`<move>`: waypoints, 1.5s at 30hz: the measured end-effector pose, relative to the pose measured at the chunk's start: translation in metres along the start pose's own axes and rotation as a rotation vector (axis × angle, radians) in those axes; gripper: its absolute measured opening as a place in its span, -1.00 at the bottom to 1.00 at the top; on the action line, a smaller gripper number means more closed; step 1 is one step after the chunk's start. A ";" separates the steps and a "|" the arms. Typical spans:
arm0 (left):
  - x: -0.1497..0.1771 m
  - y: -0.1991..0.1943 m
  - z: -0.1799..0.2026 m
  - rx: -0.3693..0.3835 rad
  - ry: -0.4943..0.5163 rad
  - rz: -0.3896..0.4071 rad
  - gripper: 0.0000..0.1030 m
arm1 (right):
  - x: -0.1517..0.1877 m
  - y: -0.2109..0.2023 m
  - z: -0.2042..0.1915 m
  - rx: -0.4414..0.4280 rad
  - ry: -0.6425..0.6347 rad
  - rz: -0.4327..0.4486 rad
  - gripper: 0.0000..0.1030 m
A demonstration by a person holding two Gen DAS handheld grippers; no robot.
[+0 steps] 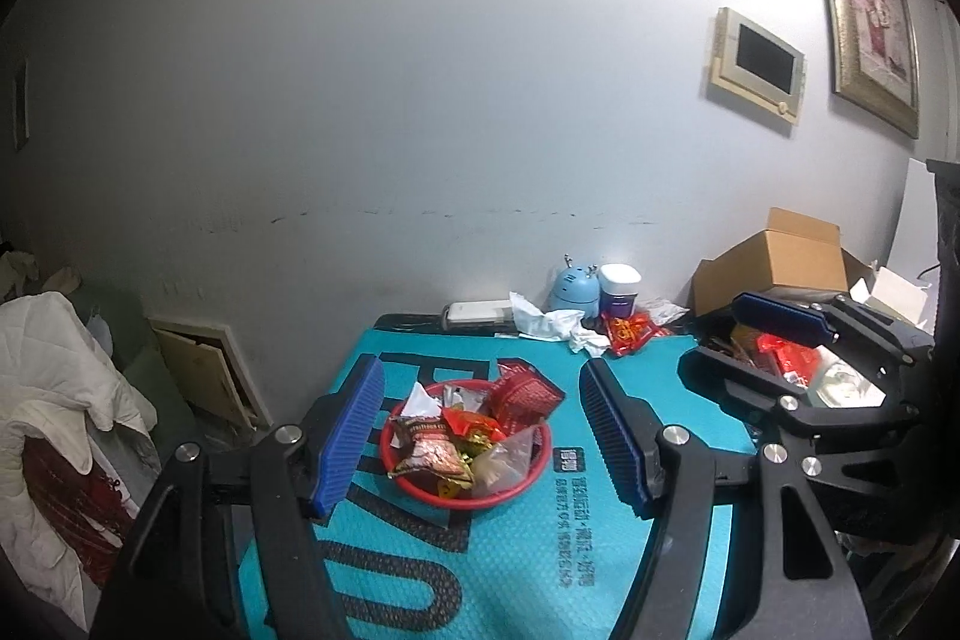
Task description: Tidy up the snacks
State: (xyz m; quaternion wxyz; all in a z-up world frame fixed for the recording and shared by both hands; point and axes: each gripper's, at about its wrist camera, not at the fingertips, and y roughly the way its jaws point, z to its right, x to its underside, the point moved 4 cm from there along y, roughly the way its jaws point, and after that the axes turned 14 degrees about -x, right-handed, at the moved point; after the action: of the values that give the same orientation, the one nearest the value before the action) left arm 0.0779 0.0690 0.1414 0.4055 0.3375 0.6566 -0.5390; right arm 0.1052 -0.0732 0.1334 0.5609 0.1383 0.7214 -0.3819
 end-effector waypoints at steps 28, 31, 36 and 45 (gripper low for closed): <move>0.095 -0.043 0.035 0.026 -0.038 -0.084 0.43 | 0.106 -0.049 -0.007 0.077 0.119 -0.123 0.48; 0.102 -0.040 0.035 0.030 -0.044 -0.105 0.43 | 0.112 -0.047 -0.007 0.071 0.124 -0.136 0.48; 0.108 -0.039 0.033 0.032 -0.056 -0.119 0.43 | 0.115 -0.047 -0.009 0.065 0.123 -0.136 0.48; 0.111 -0.037 0.029 0.029 -0.065 -0.135 0.43 | 0.113 -0.042 -0.013 0.052 0.111 -0.144 0.48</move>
State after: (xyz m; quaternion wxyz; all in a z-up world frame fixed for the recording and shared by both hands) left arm 0.0010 0.0341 0.0548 0.3843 0.2804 0.6566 -0.5853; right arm 0.0318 -0.1177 0.0473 0.4873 0.1214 0.7494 -0.4316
